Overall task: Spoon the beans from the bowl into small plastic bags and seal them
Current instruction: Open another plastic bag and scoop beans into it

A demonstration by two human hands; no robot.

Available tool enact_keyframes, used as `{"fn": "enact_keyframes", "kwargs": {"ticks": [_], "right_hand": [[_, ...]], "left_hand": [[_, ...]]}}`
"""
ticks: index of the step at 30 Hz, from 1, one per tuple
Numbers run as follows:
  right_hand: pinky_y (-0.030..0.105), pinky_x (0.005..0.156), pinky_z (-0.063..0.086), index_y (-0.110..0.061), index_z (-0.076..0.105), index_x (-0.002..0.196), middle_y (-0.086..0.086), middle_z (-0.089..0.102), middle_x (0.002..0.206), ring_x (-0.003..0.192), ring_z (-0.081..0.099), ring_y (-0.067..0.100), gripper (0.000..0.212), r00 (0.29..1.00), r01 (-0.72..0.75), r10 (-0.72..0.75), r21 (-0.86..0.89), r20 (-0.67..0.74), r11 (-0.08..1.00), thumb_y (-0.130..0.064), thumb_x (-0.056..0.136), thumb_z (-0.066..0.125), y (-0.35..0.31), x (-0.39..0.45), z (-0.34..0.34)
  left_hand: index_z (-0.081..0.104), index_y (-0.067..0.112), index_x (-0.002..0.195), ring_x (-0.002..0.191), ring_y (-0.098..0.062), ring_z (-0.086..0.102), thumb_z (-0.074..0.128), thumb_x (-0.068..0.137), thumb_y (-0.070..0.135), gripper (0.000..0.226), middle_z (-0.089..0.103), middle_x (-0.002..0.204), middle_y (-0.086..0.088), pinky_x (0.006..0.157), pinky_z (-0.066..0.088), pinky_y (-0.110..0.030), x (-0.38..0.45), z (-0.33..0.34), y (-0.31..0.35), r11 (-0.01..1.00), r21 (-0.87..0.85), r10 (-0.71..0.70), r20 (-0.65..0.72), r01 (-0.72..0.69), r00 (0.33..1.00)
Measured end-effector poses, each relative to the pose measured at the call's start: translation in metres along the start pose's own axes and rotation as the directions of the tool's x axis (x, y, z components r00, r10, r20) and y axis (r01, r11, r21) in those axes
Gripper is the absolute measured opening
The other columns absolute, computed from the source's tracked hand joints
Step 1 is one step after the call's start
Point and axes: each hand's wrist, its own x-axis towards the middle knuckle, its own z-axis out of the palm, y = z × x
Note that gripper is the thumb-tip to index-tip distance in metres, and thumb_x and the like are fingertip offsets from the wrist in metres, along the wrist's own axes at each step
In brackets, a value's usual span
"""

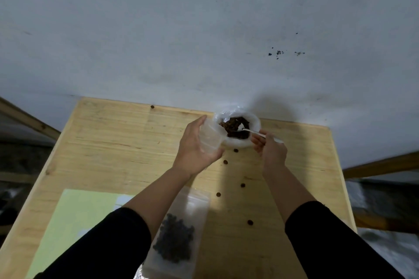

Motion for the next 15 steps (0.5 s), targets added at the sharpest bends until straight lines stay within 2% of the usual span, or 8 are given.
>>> {"fn": "enact_keyframes", "kwargs": {"ticks": [5, 8, 10, 13, 15], "right_hand": [[0.017, 0.039, 0.045, -0.005, 0.062, 0.085, 0.007, 0.068, 0.063, 0.046, 0.062, 0.007, 0.025, 0.999, 0.034, -0.035, 0.053, 0.018, 0.998, -0.014, 0.097, 0.042, -0.016, -0.006, -0.014], [0.018, 0.038, 0.043, -0.006, 0.060, 0.082, 0.003, 0.067, 0.057, 0.046, 0.061, 0.008, 0.028, 0.995, 0.082, -0.087, 0.078, 0.057, 0.994, -0.015, 0.098, 0.040, -0.034, -0.017, -0.021], [0.019, 0.039, 0.042, -0.007, 0.061, 0.079, 0.006, 0.066, 0.062, 0.049, 0.060, 0.011, 0.029, 0.986, 0.126, -0.132, 0.068, 0.106, 0.990, -0.014, 0.098, 0.041, -0.046, -0.027, -0.022], [0.019, 0.040, 0.043, -0.010, 0.063, 0.080, 0.008, 0.064, 0.068, 0.054, 0.060, 0.010, 0.030, 0.933, 0.307, -0.287, -0.063, 0.217, 0.950, -0.015, 0.099, 0.040, -0.056, -0.041, -0.022], [0.020, 0.041, 0.046, -0.011, 0.063, 0.085, 0.008, 0.065, 0.072, 0.058, 0.062, 0.008, 0.027, 0.858, 0.477, -0.408, -0.188, 0.311, 0.859, -0.015, 0.099, 0.040, -0.060, -0.047, -0.023]], "left_hand": [[0.033, 0.017, 0.141, 0.122, -0.001, 0.034, 0.083, 0.067, 0.031, 0.091, 0.038, 0.139, 0.001, 0.097, 0.022, -0.007, 0.006, 0.005, 0.001, 1.000, -0.011, -0.003, 0.007, 0.003, 1.000], [0.031, 0.019, 0.142, 0.122, 0.001, 0.031, 0.082, 0.067, 0.032, 0.091, 0.036, 0.141, 0.002, 0.099, 0.023, -0.011, 0.007, 0.010, 0.003, 1.000, -0.014, -0.003, 0.031, 0.003, 1.000], [0.031, 0.020, 0.142, 0.125, -0.002, 0.032, 0.081, 0.067, 0.034, 0.092, 0.035, 0.142, 0.003, 0.101, 0.024, -0.014, 0.007, 0.012, 0.004, 1.000, -0.018, -0.004, 0.044, 0.004, 0.999], [0.030, 0.019, 0.143, 0.128, -0.006, 0.033, 0.082, 0.067, 0.035, 0.094, 0.035, 0.142, 0.002, 0.102, 0.023, -0.015, 0.008, 0.016, 0.010, 1.000, 0.002, 0.012, 0.057, -0.012, 0.998], [0.030, 0.019, 0.143, 0.130, -0.009, 0.033, 0.082, 0.066, 0.035, 0.094, 0.035, 0.143, 0.002, 0.102, 0.023, -0.016, 0.009, 0.019, 0.014, 1.000, 0.014, 0.019, 0.062, -0.020, 0.998]]}}
